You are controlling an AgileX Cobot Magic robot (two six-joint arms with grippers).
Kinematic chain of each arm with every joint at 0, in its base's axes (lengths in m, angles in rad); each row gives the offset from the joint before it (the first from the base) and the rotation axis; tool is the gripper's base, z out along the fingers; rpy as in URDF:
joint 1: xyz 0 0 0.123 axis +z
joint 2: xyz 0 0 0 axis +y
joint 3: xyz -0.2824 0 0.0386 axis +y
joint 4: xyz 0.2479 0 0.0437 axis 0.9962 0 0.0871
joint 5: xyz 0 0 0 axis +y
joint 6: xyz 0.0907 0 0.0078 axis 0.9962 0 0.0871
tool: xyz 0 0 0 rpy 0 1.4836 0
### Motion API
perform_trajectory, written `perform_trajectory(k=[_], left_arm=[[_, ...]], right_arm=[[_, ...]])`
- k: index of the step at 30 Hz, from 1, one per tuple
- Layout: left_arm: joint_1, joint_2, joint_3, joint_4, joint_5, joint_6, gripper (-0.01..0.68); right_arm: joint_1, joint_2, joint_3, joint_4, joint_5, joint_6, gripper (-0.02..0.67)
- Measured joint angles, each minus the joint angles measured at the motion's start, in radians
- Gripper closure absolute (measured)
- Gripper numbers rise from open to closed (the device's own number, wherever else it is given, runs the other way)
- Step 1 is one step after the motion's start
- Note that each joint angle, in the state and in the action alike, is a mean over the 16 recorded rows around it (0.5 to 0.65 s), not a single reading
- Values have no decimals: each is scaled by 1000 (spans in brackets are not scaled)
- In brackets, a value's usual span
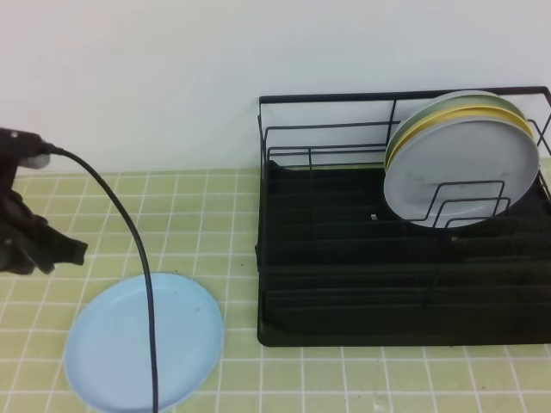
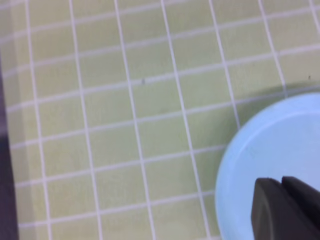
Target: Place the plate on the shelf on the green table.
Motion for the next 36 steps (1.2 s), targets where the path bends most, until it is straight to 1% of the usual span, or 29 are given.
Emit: perform_trajectory(k=[4,7,18,20,22,25,30,36], left_arm=[[0,38,0,-4,2,-23,664],[0,80,0,-7,2,-41,629],[0,216,0,-12,-46,-91,382],[0,232,0,-12,-63,-91,349],[0,248,0,-13,-81,-91,331],[0,269,0,-14,-107,-91,335],[0,304,0,-18,-134,-89,382],[0,349,0,-30,-127,-86,429]], right_arm=[[0,0,0,8,-1,-11,638],[0,0,0,9,-2,-12,638],[0,0,0,13,-3,-14,638],[0,0,0,14,-3,-14,638],[0,0,0,15,-3,-14,638],[0,0,0,17,-3,-14,638],[0,0,0,19,-3,-15,638],[0,0,0,20,-3,-17,638]])
